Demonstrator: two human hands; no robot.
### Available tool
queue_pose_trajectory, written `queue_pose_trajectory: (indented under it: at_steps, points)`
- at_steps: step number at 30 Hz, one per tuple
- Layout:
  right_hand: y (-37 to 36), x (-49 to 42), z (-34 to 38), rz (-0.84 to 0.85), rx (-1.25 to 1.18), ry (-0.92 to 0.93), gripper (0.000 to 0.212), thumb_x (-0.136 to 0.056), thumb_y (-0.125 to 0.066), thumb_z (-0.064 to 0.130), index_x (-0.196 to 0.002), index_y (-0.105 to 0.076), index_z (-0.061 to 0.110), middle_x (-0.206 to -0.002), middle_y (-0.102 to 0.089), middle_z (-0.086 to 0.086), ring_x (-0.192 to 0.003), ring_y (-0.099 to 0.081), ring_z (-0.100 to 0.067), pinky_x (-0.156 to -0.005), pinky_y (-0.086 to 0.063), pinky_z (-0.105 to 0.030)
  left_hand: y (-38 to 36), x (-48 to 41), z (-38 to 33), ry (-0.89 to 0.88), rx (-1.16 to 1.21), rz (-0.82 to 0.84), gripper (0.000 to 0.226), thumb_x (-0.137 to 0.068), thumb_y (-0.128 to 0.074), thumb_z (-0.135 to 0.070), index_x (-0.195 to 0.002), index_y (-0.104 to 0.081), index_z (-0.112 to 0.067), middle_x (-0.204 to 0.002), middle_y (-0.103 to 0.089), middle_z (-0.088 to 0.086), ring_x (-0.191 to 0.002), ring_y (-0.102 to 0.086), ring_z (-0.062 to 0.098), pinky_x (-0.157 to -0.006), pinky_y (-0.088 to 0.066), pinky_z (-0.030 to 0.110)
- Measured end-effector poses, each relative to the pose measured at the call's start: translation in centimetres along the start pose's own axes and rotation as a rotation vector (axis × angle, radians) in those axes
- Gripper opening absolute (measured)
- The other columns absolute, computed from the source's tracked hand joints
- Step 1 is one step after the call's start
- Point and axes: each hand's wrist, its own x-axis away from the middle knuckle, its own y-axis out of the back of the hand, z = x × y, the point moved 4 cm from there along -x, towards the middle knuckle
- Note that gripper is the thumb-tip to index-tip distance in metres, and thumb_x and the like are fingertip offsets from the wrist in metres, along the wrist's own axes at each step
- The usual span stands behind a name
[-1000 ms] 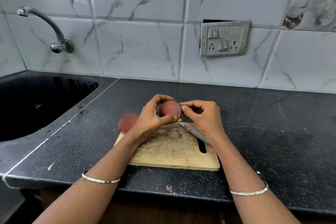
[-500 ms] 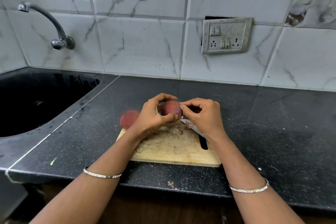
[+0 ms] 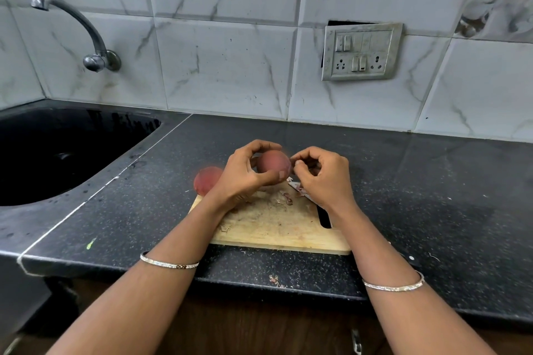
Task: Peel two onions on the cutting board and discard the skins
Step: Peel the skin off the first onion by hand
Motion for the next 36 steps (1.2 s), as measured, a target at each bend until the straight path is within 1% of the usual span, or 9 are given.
queue_pose_trajectory:
  at_steps: [5,9,14,18,22,27,30,34,36]
  points:
    - [0.0,-0.1,-0.2,0.108,-0.214,-0.087,0.014,-0.084,-0.074,0.013,-0.095,-0.075,0.02,-0.089,-0.076,0.004,-0.087,-0.073,-0.016,-0.081,-0.061,-0.051,0.0,-0.2,0.1,-0.015,-0.006,-0.004,0.064,-0.065,-0.087,-0.024,-0.125,-0.066,-0.019,-0.122,-0.069,-0.001,-0.111,-0.067,0.009,-0.095,-0.056,0.026]
    - [-0.3,-0.1,-0.2,0.187,-0.294,-0.081,0.026,-0.08,-0.084,0.015,-0.1,-0.068,0.018,-0.099,-0.074,-0.002,-0.097,-0.072,-0.019,-0.09,-0.058,-0.052,0.0,-0.3,0.3,-0.023,-0.024,0.013,0.068,-0.064,-0.086,-0.022,-0.129,-0.064,-0.018,-0.122,-0.068,0.001,-0.11,-0.067,0.009,-0.091,-0.054,0.02]
    - [-0.6,0.0,-0.5,0.183,-0.202,-0.021,0.024,-0.084,-0.081,0.018,-0.099,-0.064,0.02,-0.103,-0.069,0.001,-0.097,-0.072,-0.017,-0.087,-0.058,-0.054,-0.2,-0.7,0.6,-0.03,-0.037,0.022,0.069,-0.065,-0.084,-0.023,-0.13,-0.064,-0.017,-0.123,-0.067,0.002,-0.108,-0.067,0.009,-0.087,-0.054,0.018]
    - [-0.8,-0.2,-0.2,0.135,-0.099,0.041,0.017,-0.088,-0.076,0.015,-0.097,-0.064,0.021,-0.104,-0.065,0.002,-0.092,-0.072,-0.013,-0.082,-0.059,-0.046,-0.3,-1.1,0.7,-0.051,-0.102,0.011,0.069,-0.065,-0.083,-0.027,-0.131,-0.064,-0.019,-0.123,-0.067,0.0,-0.111,-0.067,0.012,-0.094,-0.056,0.026]
    - [-0.8,0.0,0.2,0.027,0.037,0.153,0.011,-0.092,-0.07,0.011,-0.098,-0.064,0.017,-0.098,-0.062,0.004,-0.086,-0.065,-0.007,-0.076,-0.052,-0.026,-0.5,-0.9,0.6,-0.067,-0.123,0.014,0.071,-0.064,-0.083,-0.029,-0.132,-0.063,-0.017,-0.123,-0.067,-0.001,-0.113,-0.064,0.009,-0.095,-0.053,0.019]
    - [-1.1,0.1,0.8,-0.009,0.107,0.233,0.02,-0.091,-0.067,0.006,-0.107,-0.063,0.017,-0.101,-0.059,0.006,-0.088,-0.06,-0.005,-0.08,-0.046,-0.016,-0.4,-1.2,0.8,-0.084,-0.173,0.024,0.074,-0.065,-0.087,-0.033,-0.133,-0.062,-0.017,-0.124,-0.067,-0.003,-0.113,-0.063,0.005,-0.095,-0.05,0.013]
    - [-1.2,0.0,0.7,-0.021,0.105,0.239,0.016,-0.092,-0.067,0.005,-0.104,-0.063,0.015,-0.1,-0.058,0.005,-0.089,-0.058,-0.004,-0.08,-0.044,-0.015,-0.6,-1.3,0.8,-0.097,-0.212,0.035,0.072,-0.068,-0.091,-0.03,-0.133,-0.062,-0.015,-0.126,-0.066,-0.001,-0.114,-0.061,0.003,-0.093,-0.044,0.006]
    - [-1.2,-0.1,0.5,-0.064,0.119,0.233,0.009,-0.093,-0.067,0.006,-0.098,-0.063,0.012,-0.095,-0.059,0.002,-0.087,-0.057,-0.009,-0.077,-0.045,-0.02,-0.7,-1.4,0.8,-0.102,-0.227,0.031,0.075,-0.066,-0.087,-0.04,-0.133,-0.063,-0.016,-0.127,-0.066,-0.003,-0.115,-0.061,0.006,-0.095,-0.043,0.006]
    - [-1.2,-0.1,0.3,-0.068,0.14,0.237,0.008,-0.093,-0.065,0.003,-0.096,-0.063,0.01,-0.095,-0.058,0.002,-0.086,-0.055,-0.01,-0.076,-0.044,-0.019,-0.7,-1.4,0.8,-0.103,-0.223,0.03,0.075,-0.066,-0.087,-0.041,-0.133,-0.063,-0.016,-0.126,-0.066,-0.003,-0.114,-0.061,0.005,-0.094,-0.043,0.004]
